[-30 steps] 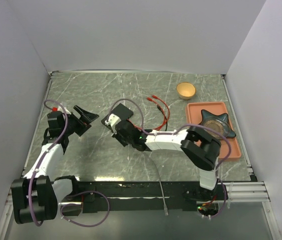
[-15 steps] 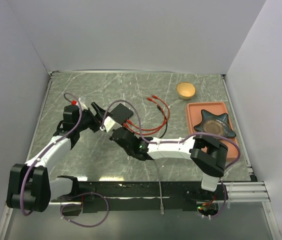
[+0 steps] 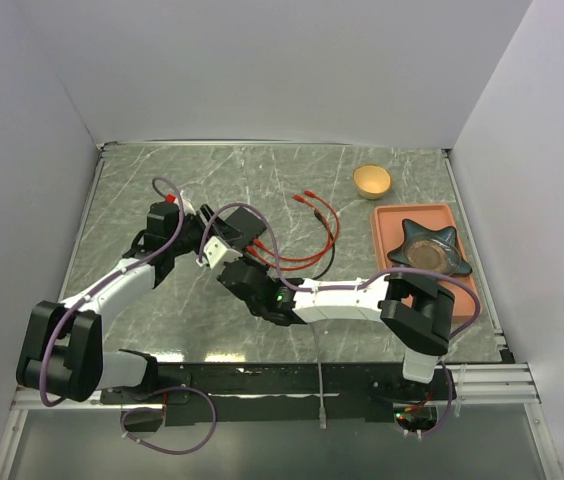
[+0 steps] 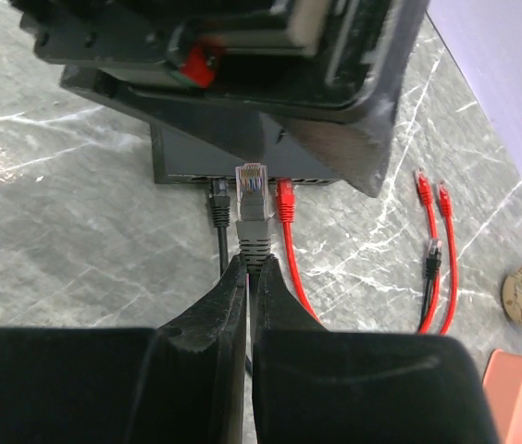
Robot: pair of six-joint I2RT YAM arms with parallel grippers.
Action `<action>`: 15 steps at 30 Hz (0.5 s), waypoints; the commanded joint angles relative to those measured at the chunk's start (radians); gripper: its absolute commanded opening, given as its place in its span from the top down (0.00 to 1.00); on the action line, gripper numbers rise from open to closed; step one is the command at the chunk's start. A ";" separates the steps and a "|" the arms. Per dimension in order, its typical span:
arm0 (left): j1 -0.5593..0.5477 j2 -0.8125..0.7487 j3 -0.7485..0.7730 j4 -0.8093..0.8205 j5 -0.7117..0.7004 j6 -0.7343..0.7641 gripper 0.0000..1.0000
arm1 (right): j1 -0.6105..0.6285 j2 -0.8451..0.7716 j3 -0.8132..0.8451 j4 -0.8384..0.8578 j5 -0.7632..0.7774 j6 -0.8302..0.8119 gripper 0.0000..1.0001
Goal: Insert the plug into the switch port
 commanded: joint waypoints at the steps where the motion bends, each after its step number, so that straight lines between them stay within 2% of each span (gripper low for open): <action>1: -0.016 0.017 0.059 0.009 -0.002 0.015 0.44 | 0.002 -0.011 0.034 0.048 0.051 -0.009 1.00; 4: -0.025 0.029 0.059 0.026 0.009 0.012 0.54 | 0.000 -0.015 0.040 0.041 0.055 -0.003 1.00; 7: -0.033 0.050 0.077 0.003 0.018 0.025 0.57 | 0.000 -0.015 0.042 0.051 0.067 -0.009 1.00; 9: -0.038 0.052 0.085 -0.009 0.008 0.036 0.55 | 0.000 -0.020 0.043 0.049 0.070 -0.004 1.00; 12: -0.039 0.047 0.090 -0.052 -0.034 0.052 0.49 | 0.002 -0.049 0.039 0.057 0.064 0.001 1.00; 15: -0.038 0.043 0.090 -0.051 -0.036 0.050 0.50 | 0.000 -0.060 0.037 0.058 0.061 0.001 1.00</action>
